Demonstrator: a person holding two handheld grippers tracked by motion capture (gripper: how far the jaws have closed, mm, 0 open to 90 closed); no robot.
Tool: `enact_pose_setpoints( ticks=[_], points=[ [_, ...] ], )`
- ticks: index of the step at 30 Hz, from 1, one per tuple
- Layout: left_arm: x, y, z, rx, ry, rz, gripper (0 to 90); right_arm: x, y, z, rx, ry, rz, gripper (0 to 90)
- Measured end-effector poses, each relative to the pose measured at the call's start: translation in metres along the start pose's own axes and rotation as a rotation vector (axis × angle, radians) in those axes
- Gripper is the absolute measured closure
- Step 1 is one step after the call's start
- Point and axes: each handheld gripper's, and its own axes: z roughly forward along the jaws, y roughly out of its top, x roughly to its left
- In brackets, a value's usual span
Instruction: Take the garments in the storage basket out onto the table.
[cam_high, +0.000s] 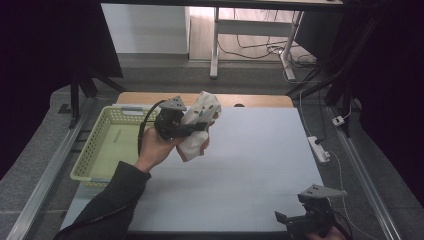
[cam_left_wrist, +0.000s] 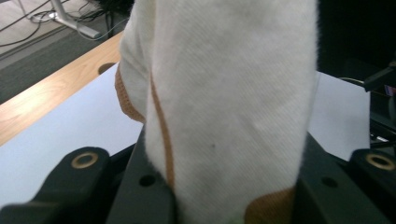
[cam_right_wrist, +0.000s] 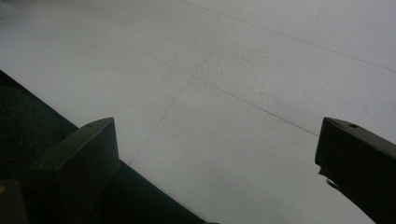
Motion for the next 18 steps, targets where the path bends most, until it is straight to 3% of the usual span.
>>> enact_pose_setpoints(
  ticks=[10,18],
  points=[
    [-0.018,0.003,0.015,0.002,-0.052,0.037,73.6,0.000,0.000,0.000,0.001,0.001,0.002,0.0],
    [-0.015,-0.003,0.024,0.012,-0.057,0.028,73.4,0.000,0.000,0.000,0.001,0.002,0.003,0.0]
  ],
)
